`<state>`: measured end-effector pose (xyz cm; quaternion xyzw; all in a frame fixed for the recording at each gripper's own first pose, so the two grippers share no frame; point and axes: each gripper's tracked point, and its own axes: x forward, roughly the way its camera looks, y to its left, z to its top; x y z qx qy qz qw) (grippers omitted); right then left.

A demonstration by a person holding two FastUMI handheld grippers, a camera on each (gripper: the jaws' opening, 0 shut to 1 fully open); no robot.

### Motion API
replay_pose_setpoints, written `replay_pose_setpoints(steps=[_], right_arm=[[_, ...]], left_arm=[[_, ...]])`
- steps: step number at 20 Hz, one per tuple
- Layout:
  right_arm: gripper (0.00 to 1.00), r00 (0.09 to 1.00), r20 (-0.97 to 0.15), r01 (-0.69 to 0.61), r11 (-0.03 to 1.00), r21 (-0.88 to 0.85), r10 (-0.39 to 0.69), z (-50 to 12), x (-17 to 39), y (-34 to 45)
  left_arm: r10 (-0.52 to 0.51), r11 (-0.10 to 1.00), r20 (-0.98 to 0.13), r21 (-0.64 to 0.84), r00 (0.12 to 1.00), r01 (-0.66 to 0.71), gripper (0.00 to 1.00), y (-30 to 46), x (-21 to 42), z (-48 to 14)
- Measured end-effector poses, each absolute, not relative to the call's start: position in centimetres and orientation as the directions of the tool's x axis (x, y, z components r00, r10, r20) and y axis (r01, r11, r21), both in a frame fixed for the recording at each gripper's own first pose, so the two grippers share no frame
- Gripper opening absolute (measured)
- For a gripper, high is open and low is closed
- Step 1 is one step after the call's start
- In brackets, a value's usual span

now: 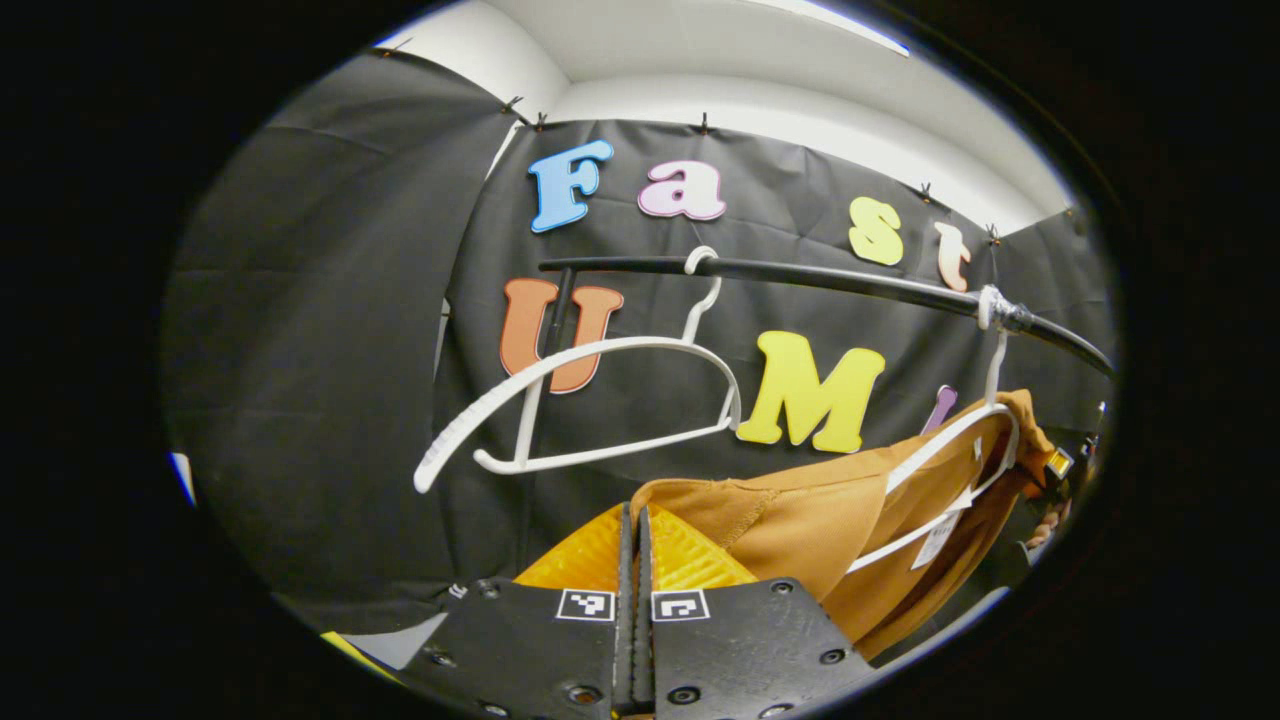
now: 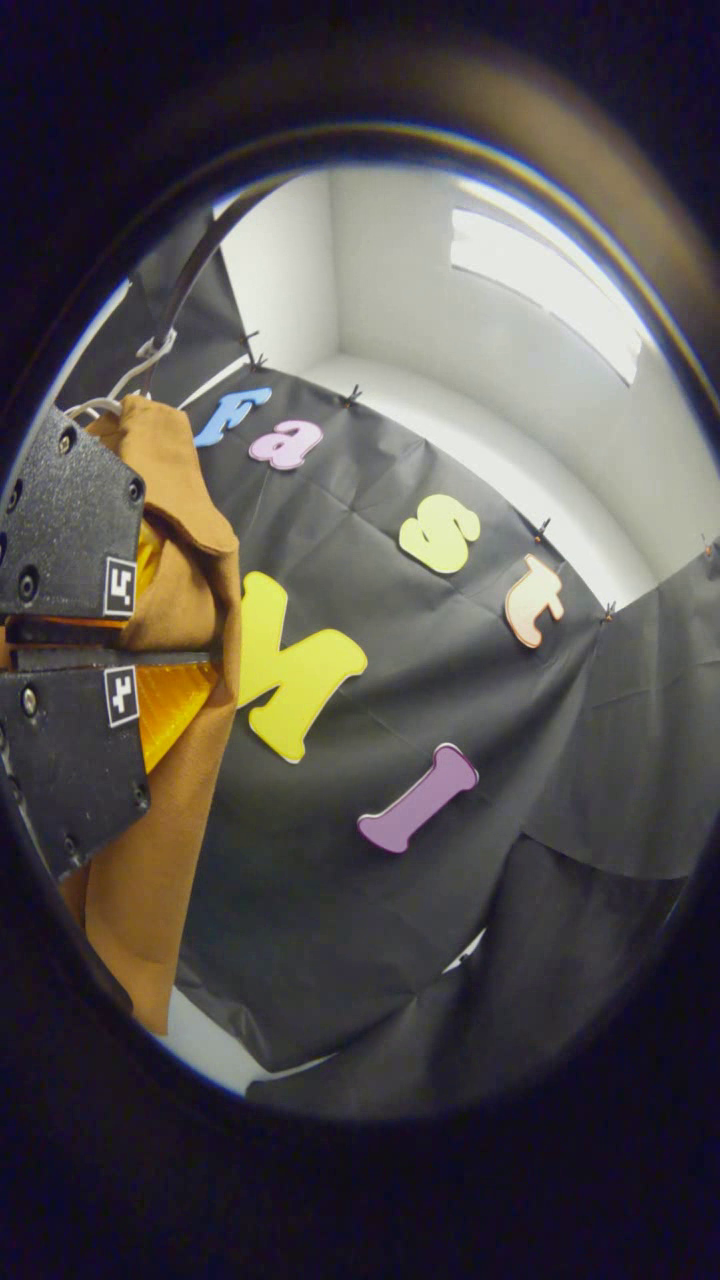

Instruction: Grasp the clothes on the hanger with both hands and then place them into the laundry hamper below.

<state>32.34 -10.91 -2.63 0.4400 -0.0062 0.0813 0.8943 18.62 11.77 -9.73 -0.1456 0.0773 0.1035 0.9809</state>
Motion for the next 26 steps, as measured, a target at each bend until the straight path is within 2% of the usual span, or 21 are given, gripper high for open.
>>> replay_pose_setpoints(steps=[2,3,4,10,11,12,13,19,20,21,26], right_arm=[[0.05,0.981,0.100,-0.180,0.578,0.796,0.167,-2.0,33.4,-11.1],[0.05,0.979,0.102,-0.187,0.572,0.798,0.178,-1.9,33.9,-11.0],[0.05,0.976,0.107,-0.199,0.574,0.794,0.191,-1.7,34.4,-10.9],[0.05,0.970,-0.012,-0.141,0.607,0.782,0.242,-5.5,38.0,-11.3],[0.05,0.971,-0.029,-0.125,0.607,0.785,0.237,-6.4,37.9,-11.3],[0.05,0.971,-0.040,-0.113,0.601,0.791,0.235,-7.2,37.8,-11.5],[0.05,0.972,-0.049,-0.099,0.592,0.800,0.228,-8.0,37.6,-11.6],[0.05,0.967,-0.133,-0.027,0.607,0.794,0.217,-12.6,36.6,-11.3],[0.05,0.964,-0.150,-0.016,0.612,0.791,0.218,-13.3,36.6,-11.1],[0.05,0.962,-0.168,-0.002,0.619,0.785,0.216,-14.1,36.5,-11.1],[0.05,0.944,-0.227,0.025,0.636,0.771,0.238,-17.4,35.0,-9.8]], left_arm=[[0.178,0.937,-0.179,-0.268,0.968,-0.222,0.05,11.9,18.8,-9.6],[0.180,0.938,-0.175,-0.267,0.968,-0.223,0.00,12.1,18.8,-9.5],[0.179,0.938,-0.172,-0.267,0.969,-0.221,0.05,12.3,18.9,-9.3],[0.179,0.944,-0.178,-0.246,0.968,-0.220,0.05,12.5,19.3,-9.7],[0.179,0.944,-0.177,-0.246,0.968,-0.220,0.05,12.4,19.2,-9.7],[0.178,0.943,-0.181,-0.248,0.967,-0.220,0.00,12.4,19.1,-9.9],[0.176,0.942,-0.185,-0.252,0.967,-0.220,0.05,12.4,19.1,-10.0],[0.177,0.949,-0.210,-0.223,0.962,-0.223,0.05,12.4,18.8,-11.1],[0.177,0.947,-0.215,-0.230,0.961,-0.226,0.00,12.4,18.6,-11.3],[0.176,0.945,-0.223,-0.235,0.959,-0.228,0.05,12.4,18.5,-11.7],[0.184,0.944,-0.249,-0.224,0.951,-0.241,0.05,12.1,17.2,-13.2]])
